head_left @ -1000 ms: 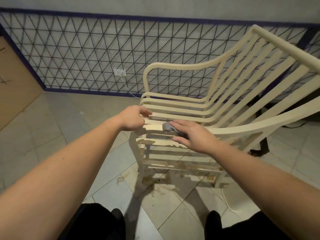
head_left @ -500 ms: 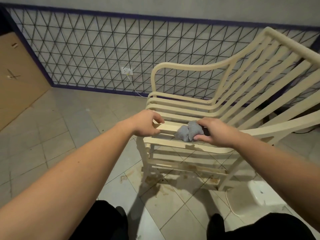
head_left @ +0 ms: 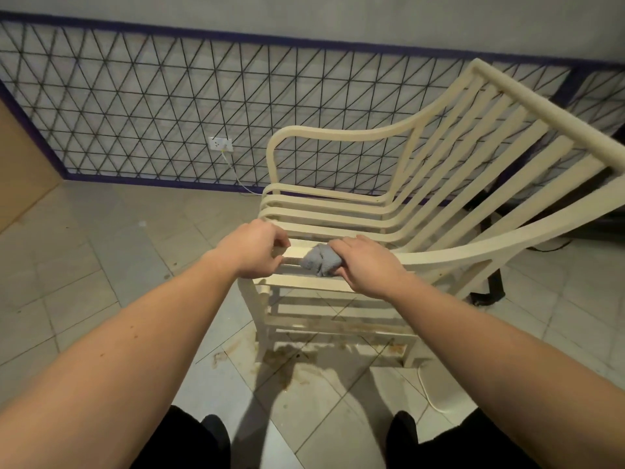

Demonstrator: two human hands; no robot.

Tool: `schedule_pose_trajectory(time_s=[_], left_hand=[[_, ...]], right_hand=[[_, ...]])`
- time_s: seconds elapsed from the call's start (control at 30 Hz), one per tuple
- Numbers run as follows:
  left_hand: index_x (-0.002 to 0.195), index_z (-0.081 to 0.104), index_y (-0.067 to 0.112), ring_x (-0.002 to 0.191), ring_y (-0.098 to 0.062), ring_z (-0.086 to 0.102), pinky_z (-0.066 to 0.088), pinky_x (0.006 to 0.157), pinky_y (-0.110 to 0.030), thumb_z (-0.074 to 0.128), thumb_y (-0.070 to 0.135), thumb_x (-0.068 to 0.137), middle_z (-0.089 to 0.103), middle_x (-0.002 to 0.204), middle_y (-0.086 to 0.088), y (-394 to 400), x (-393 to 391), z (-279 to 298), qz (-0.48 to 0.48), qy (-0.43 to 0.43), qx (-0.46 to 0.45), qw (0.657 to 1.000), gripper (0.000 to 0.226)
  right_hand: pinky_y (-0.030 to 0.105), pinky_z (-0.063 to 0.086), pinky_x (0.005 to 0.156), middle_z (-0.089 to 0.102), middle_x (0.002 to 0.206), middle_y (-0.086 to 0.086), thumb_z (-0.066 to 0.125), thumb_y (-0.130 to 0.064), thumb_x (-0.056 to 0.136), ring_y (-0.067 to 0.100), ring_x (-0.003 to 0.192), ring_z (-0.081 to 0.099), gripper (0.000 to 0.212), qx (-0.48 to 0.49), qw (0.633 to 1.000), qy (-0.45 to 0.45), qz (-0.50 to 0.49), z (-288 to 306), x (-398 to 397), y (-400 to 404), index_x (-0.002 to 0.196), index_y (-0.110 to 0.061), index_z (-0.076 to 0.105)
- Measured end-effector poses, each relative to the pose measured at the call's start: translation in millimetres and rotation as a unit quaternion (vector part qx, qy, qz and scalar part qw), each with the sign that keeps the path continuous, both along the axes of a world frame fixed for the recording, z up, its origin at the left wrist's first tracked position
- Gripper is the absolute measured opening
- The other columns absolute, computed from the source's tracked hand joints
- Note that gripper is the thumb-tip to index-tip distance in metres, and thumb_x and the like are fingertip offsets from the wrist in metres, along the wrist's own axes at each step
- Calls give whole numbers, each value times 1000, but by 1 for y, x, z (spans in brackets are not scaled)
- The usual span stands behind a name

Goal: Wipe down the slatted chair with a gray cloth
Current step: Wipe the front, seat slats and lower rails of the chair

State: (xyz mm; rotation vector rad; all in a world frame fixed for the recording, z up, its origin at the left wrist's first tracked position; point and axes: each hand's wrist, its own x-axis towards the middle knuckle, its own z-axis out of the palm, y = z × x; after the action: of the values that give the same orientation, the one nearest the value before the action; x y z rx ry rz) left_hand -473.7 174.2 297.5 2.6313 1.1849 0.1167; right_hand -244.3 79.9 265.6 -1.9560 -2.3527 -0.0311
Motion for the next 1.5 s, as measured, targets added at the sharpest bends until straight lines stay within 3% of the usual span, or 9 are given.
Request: schedule_pose_trajectory(time_s=[0.17,0.37,0.53,0.73,0.9,1.07,1.2,1.33,1.5], left_hand=[[96,71,33,85,-15,64,59,77,-38,67,31,86,69,93,10,2,0,1,-9,19,18,1000,11],[96,71,33,84,-13,64,56,77,-34,66,31,86,69,93,11,-1,0,2,-2,23,21,1000,11],[101,72,33,87,-14,65,57,82,-36,69,35,85,70,97,9,-3,1,3,11,25,12,1000,16],[99,72,33,88,-15,65,57,82,-36,69,34,86,71,97,10,-6,2,4,16,26,8,999,14],[98,68,34,89,-18,64,55,82,-35,65,34,84,70,98,8,-8,2,3,11,21,6,1000,14],[134,57,33,116,-15,60,50,102,-37,75,32,84,63,133,7,-7,-14,5,23,-10,-52,998,54],[151,40,29,136,-20,47,38,112,-35,85,30,75,49,150,4,-9,-47,-3,112,-84,-119,983,88],[148,45,29,133,-21,52,42,111,-37,81,30,81,55,145,4,-17,-63,-32,177,-145,-145,963,75],[128,62,33,123,-12,57,47,106,-38,68,39,90,63,132,13,-11,-61,-58,166,-198,-114,959,39]], right_hand=[[42,27,118,58,133,-1,54,-32,97,22,124,52,39,-43,995,-81,-50,15,88,-44,135,-27,46],[44,18,122,58,135,-3,62,-25,92,20,129,50,46,-10,964,-258,-57,85,187,-107,136,-30,49],[44,16,123,56,139,0,67,-22,89,22,136,46,54,-7,941,-327,-84,110,197,-122,141,-26,49],[36,43,103,60,124,0,60,-22,93,21,113,54,39,-43,968,-231,-90,63,148,-93,131,-26,51],[35,45,92,60,120,4,58,-10,89,25,108,56,44,-34,990,-101,-96,21,76,-56,131,-19,51],[35,44,91,59,126,7,57,-20,93,28,114,55,45,-21,998,-27,-46,5,18,-18,137,-17,47],[39,47,99,52,139,5,57,-54,89,26,123,51,70,-56,998,11,0,4,-18,2,146,-20,35],[38,45,102,49,141,0,38,-76,86,22,126,49,83,-66,995,75,-3,2,-38,13,150,-25,32],[37,51,89,58,132,-3,49,-47,98,23,117,57,47,15,994,103,27,-7,-54,26,142,-31,45]])
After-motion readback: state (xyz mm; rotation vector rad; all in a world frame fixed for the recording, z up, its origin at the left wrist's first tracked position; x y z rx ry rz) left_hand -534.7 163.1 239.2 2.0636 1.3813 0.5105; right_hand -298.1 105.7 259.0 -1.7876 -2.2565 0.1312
